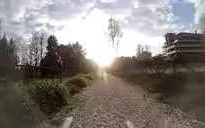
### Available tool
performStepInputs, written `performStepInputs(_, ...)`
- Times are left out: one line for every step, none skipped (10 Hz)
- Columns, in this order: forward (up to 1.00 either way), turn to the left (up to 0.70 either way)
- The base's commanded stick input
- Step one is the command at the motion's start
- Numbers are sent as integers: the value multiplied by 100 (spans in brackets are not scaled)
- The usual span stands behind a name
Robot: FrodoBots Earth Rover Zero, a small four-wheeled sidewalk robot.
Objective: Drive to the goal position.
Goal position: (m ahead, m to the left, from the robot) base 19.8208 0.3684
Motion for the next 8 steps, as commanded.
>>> performStepInputs(50, 0)
performStepInputs(50, 0)
performStepInputs(50, 0)
performStepInputs(50, 0)
performStepInputs(50, 0)
performStepInputs(50, 0)
performStepInputs(50, 0)
performStepInputs(50, 0)
